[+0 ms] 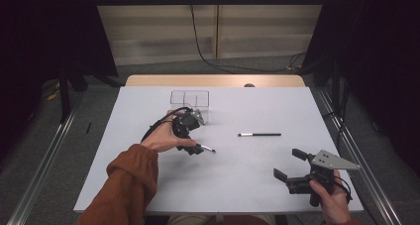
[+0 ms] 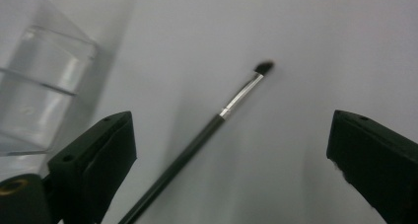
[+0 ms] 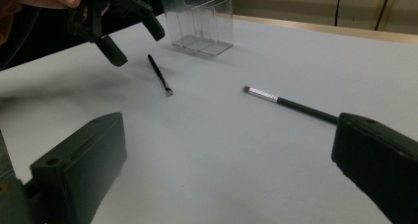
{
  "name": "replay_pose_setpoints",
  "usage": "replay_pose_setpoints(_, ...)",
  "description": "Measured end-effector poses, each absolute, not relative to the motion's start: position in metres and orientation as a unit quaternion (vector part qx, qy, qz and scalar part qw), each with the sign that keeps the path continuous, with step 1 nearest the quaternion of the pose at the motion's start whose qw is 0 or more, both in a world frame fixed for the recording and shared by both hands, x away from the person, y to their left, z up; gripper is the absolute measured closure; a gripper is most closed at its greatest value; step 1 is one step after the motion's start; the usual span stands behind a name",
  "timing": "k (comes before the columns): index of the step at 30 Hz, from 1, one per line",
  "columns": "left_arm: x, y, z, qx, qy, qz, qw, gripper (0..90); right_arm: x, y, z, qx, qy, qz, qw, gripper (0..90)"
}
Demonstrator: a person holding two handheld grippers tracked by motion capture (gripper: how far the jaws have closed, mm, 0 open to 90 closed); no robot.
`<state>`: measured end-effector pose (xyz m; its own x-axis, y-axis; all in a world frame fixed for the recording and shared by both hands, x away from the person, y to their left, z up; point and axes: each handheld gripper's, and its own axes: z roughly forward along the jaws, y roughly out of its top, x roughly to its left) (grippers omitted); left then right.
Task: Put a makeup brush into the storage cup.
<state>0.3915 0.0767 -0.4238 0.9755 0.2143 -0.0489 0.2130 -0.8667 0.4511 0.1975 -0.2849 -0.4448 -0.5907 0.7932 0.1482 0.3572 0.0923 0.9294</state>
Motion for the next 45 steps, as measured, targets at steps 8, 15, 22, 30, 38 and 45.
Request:
replay_pose_setpoints(8, 0.396, 0.063, -0.434, 0.977, 0.094, -0.005, 0.192, 6.1, 0.198, -0.285, -0.445, 0.405, 0.711, 0.538, 0.202, 0.0)
replay_pose_setpoints(15, 0.395, 0.055, -0.446, 0.985, 0.076, -0.015, 0.154, 7.9, 0.197, -0.283, -0.445, 0.397, 0.718, 0.535, 0.202, 0.0)
replay_pose_setpoints(22, 0.398, 0.048, -0.45, 0.988, 0.066, -0.014, 0.142, 9.6, 0.197, -0.283, -0.445, 0.401, 0.716, 0.535, 0.201, 0.0)
replay_pose_setpoints(30, 0.401, 0.043, -0.456, 0.99, 0.059, -0.013, 0.13, 20.3, 0.198, -0.283, -0.445, 0.401, 0.716, 0.535, 0.199, 0.0)
replay_pose_setpoints(38, 0.406, 0.043, -0.453, 0.99, 0.06, -0.017, 0.126, 32.5, 0.197, -0.283, -0.445, 0.402, 0.716, 0.534, 0.202, 0.0)
replay_pose_setpoints(45, 0.406, 0.041, -0.453, 0.991, 0.063, -0.018, 0.12, 35.4, 0.196, -0.283, -0.445, 0.402, 0.716, 0.533, 0.202, 0.0)
